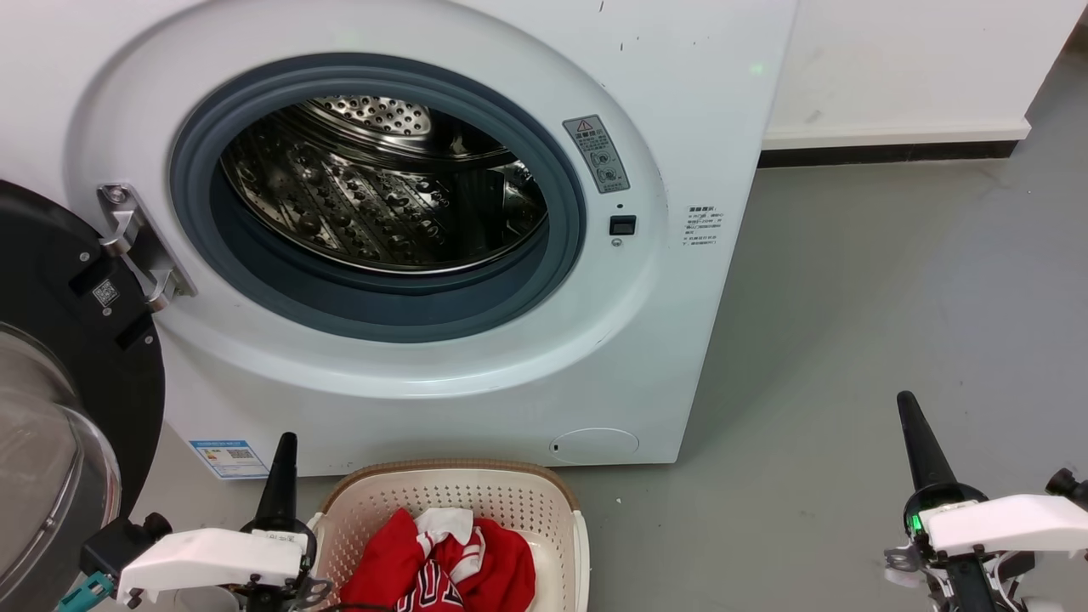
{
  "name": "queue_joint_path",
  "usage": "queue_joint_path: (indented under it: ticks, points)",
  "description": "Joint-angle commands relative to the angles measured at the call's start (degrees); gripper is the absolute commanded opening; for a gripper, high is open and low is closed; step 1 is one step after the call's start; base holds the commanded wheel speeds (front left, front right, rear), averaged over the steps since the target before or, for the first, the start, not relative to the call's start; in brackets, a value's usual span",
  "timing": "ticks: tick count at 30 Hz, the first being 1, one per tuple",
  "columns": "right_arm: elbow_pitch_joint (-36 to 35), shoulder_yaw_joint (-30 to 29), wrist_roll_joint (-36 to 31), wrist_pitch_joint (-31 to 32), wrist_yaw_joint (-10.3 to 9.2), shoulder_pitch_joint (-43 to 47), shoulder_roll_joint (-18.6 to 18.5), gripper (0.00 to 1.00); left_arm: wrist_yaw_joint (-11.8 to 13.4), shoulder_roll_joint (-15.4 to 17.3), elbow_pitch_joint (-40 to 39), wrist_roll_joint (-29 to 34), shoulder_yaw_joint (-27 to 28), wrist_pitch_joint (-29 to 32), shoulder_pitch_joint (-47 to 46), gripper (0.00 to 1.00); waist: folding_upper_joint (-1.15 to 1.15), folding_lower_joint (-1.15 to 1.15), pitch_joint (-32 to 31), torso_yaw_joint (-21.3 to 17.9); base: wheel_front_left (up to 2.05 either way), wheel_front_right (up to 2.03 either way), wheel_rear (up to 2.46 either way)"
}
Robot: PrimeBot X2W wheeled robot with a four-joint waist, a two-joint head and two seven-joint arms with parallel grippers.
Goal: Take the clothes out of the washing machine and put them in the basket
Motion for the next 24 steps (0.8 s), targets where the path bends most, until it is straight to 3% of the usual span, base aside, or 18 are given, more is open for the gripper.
queue_joint_path:
  ticks: [1,24]
  points:
    - [-0.1,-0.2,1.7,0.4,0.00,-1.4,-0.4,0.00,-0.4,0.0,-0.1,-1.6,0.1,0.3,-1.5,0.00,0.00,0.00,0.0,0.0,0.00,0.00,0.00]
    - [1.3,-1.1,14.3,3.6,-0.01,-2.1,-0.2,0.00,-1.6,0.0,2.0,-14.1,0.6,3.3,-3.2,0.00,0.00,0.00,-0.3,0.7,0.00,0.00,0.00]
